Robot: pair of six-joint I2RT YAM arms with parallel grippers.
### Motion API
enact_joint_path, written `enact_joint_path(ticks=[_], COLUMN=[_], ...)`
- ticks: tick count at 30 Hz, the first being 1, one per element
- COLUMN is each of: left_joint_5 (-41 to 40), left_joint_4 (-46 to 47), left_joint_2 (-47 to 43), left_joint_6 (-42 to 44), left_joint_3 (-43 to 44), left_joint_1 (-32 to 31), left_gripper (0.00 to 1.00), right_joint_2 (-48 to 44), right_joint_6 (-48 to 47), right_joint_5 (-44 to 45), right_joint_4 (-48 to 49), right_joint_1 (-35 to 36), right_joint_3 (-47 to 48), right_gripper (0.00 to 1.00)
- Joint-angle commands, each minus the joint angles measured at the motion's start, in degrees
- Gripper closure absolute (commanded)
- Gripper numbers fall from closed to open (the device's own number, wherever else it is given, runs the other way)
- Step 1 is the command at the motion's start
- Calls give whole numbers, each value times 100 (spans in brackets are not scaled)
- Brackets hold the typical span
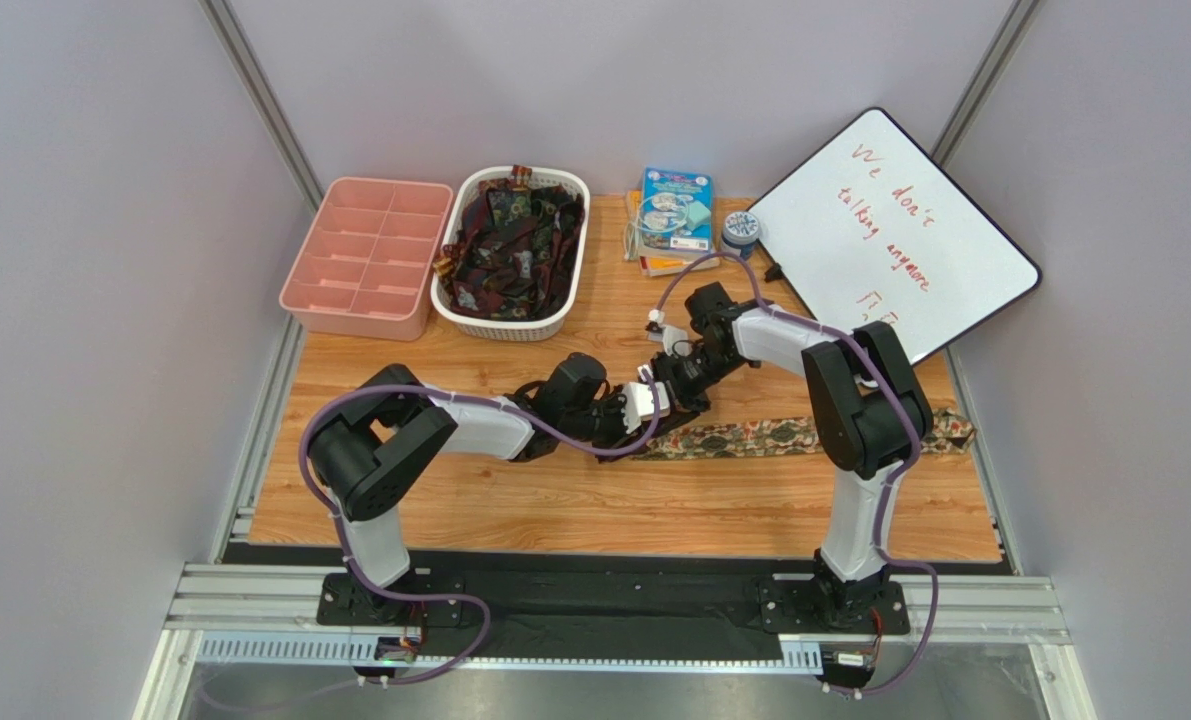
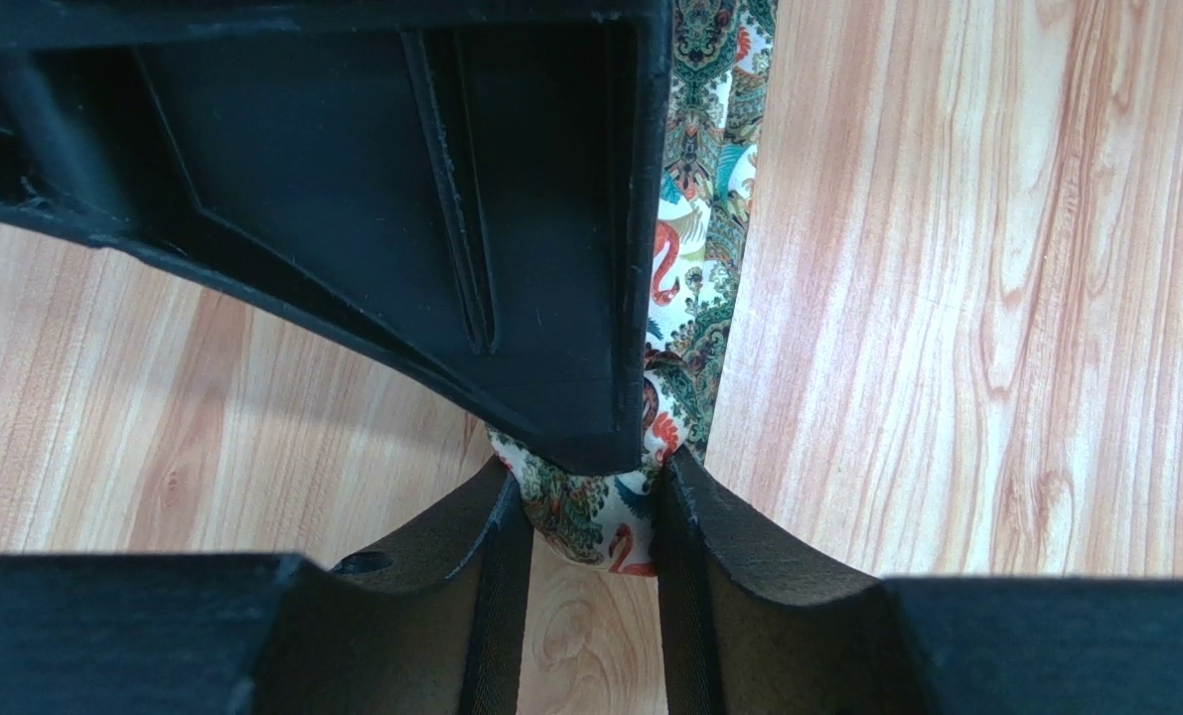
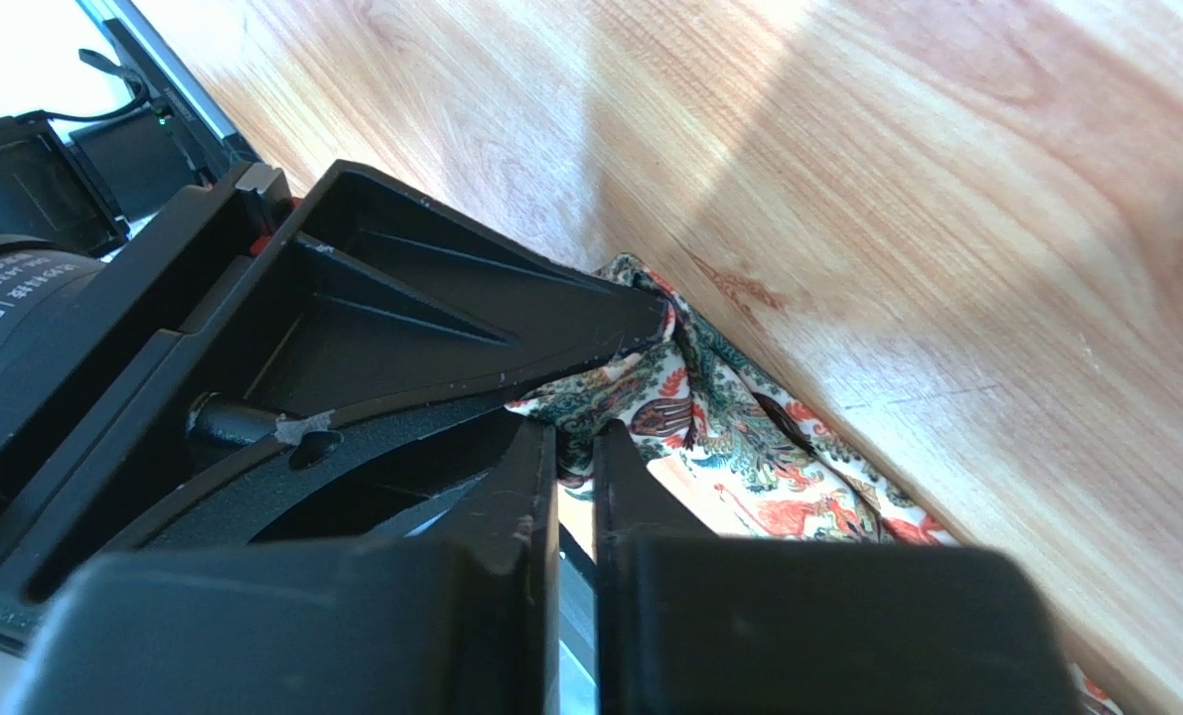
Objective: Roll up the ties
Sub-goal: Close the tie at the center of the board.
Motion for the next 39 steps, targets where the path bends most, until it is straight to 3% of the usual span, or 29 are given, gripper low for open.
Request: enact_joint_path(ticks=[1, 13, 18, 23, 32, 35, 38, 39], left_joint_5=[-284, -12, 138, 225, 402, 455, 297, 235], left_joint_4=[-1038, -450, 6, 437, 807, 668, 194, 96], left_joint_2=[168, -491, -773, -493, 88, 54, -34, -61], left_joint_6=[-28, -537, -442, -275, -81, 59, 60, 95], left_joint_3=[-177, -590, -853, -915, -494, -502, -450, -467], left_joint_1=[-24, 46, 204, 292, 178, 125, 99, 99], left_gripper=[67, 35, 32, 32, 29, 35, 61, 68], right_joint_2=[60, 358, 604, 754, 816, 851, 799, 755], right_joint_6=[-3, 33, 59, 138, 200, 270, 323, 323], right_joint_5=[361, 1328, 1653, 1829, 1400, 1188, 1073, 1073], right_joint_4=[91, 249, 381, 363, 223, 302, 320, 302], right_joint_1=[-116, -125, -2, 103, 191, 200, 174, 165], right_joint_3=[-113, -422, -298, -255, -158, -140, -123, -123], right_gripper=[100, 100, 100, 100, 100, 100, 100, 96])
